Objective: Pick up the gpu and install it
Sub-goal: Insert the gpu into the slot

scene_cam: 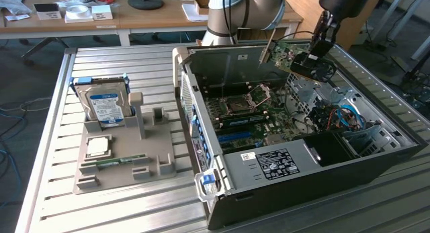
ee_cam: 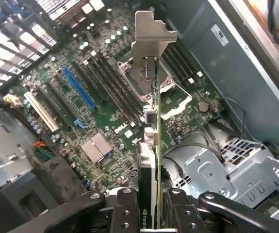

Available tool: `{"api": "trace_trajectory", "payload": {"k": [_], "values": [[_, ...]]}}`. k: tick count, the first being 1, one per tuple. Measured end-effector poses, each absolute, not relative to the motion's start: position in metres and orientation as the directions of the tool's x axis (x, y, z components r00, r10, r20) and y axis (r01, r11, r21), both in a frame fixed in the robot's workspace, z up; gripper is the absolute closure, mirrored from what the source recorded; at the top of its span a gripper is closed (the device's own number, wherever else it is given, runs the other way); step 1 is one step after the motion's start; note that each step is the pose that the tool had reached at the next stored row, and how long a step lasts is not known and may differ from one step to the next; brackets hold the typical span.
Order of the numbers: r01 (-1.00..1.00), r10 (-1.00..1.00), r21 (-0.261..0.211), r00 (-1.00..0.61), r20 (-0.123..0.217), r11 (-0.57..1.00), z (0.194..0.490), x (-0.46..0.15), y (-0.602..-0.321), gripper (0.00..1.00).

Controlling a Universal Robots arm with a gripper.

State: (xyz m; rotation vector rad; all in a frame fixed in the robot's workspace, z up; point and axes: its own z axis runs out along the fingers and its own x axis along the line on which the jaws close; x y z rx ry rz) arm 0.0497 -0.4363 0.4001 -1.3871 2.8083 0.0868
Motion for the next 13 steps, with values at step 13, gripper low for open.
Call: {"api": "trace_trajectory", "payload": {"k": [13], "values": [[-0.882,-0.882,0.046,-0.470,-0.032,0.468,0.3995,0.0497,-0.4363,0.73]]}}
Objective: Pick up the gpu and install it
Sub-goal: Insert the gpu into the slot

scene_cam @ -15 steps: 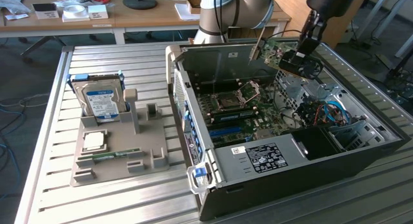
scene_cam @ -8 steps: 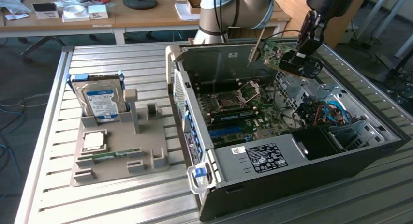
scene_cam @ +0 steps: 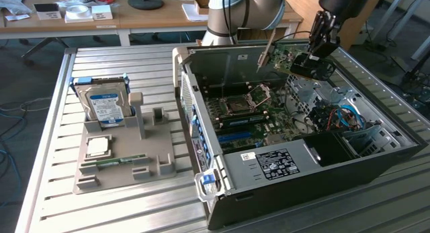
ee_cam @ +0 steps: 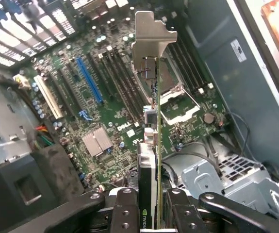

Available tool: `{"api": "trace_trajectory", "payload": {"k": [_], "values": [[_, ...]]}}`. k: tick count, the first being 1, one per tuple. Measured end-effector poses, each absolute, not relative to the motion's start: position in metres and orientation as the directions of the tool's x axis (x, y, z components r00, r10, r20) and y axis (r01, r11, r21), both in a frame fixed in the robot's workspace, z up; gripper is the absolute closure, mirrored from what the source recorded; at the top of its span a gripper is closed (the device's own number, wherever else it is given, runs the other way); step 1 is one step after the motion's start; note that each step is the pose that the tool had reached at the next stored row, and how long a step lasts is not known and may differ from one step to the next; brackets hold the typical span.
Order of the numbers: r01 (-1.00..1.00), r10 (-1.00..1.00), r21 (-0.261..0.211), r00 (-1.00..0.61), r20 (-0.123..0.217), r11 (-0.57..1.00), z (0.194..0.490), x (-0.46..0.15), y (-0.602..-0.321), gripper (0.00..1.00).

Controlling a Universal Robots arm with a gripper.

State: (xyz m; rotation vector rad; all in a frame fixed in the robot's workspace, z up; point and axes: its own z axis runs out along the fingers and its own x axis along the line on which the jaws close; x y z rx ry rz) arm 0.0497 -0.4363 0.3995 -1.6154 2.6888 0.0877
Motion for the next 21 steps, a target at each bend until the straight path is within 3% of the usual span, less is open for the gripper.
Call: {"api": "trace_trajectory", "payload": {"k": [21], "values": [[-0.983,-0.983,0.046,-0.181,-0.032,0.179,0.3980,0.0497,-0.4363,0.73]]}}
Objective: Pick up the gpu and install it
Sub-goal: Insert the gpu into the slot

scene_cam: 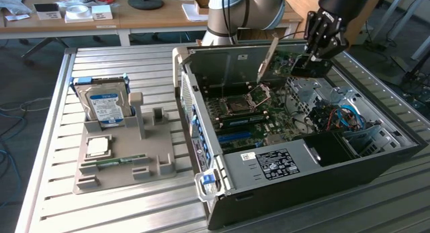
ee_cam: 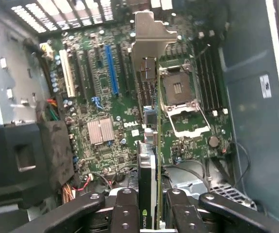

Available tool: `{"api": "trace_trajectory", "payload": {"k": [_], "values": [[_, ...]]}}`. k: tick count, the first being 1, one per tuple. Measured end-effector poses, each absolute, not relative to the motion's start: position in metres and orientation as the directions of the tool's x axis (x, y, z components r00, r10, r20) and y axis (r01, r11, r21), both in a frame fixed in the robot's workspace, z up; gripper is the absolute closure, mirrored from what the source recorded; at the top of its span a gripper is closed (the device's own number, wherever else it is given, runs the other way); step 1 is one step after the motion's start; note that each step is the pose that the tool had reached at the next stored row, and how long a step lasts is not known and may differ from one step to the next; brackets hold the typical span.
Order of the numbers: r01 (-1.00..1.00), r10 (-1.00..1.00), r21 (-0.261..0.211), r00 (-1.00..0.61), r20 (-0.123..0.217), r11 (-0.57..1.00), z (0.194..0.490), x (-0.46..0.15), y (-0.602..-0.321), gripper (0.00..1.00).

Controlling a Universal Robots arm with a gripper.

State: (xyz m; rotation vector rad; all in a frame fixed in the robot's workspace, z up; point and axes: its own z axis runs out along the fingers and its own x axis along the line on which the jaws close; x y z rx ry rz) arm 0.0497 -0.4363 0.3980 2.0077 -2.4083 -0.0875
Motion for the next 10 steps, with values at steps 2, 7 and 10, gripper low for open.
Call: {"api": "trace_trajectory", "payload": {"k": [2,7,10], "values": [[-0.989,-0.989,0.046,-0.144,-0.032,0.143,0.3979,0.0497,-0.4362,0.73],[-0.998,-0.998,0.046,-0.055,-0.032,0.053,0.3975,0.0497,-0.4362,0.73],[-0.999,-0.999,0.046,0.001,-0.032,-0.002,0.3973,0.0497,-0.4362,0.73]]}}
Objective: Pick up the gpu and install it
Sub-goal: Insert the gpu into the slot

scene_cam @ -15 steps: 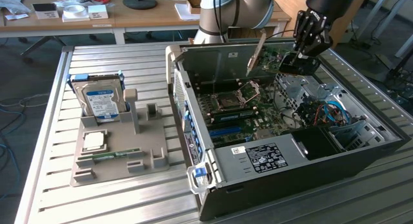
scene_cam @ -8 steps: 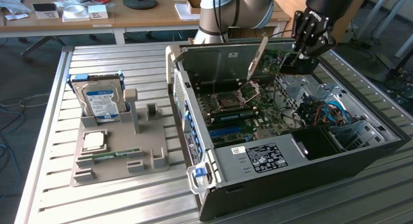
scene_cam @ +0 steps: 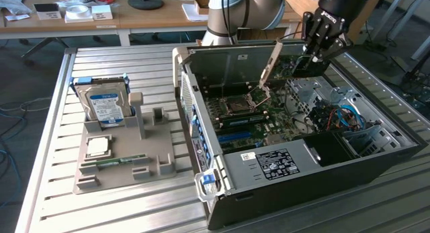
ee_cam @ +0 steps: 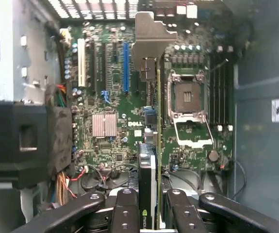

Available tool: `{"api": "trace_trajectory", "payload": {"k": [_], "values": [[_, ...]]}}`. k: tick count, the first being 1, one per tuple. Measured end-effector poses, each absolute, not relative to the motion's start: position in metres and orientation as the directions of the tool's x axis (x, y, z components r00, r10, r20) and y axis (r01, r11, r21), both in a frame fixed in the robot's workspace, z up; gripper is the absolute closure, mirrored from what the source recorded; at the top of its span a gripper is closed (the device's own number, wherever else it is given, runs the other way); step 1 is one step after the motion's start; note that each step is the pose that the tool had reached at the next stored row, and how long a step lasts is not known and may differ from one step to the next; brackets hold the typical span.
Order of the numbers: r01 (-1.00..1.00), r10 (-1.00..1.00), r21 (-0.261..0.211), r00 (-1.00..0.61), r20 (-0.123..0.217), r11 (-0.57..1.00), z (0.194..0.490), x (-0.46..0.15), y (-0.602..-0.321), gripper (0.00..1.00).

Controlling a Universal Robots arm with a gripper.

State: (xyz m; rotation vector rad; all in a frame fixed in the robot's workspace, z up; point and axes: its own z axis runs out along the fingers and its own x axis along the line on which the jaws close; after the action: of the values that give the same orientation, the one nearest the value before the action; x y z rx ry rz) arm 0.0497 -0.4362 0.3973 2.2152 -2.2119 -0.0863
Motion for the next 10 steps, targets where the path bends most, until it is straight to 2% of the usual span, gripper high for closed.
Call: {"api": "trace_trajectory", "payload": {"k": [5,10], "values": [[-0.993,-0.994,0.046,0.106,-0.032,-0.107,0.3969,0.0497,-0.4363,0.73],[-0.992,-0.993,0.046,0.118,-0.031,-0.119,0.3968,0.0497,-0.4362,0.73]]}}
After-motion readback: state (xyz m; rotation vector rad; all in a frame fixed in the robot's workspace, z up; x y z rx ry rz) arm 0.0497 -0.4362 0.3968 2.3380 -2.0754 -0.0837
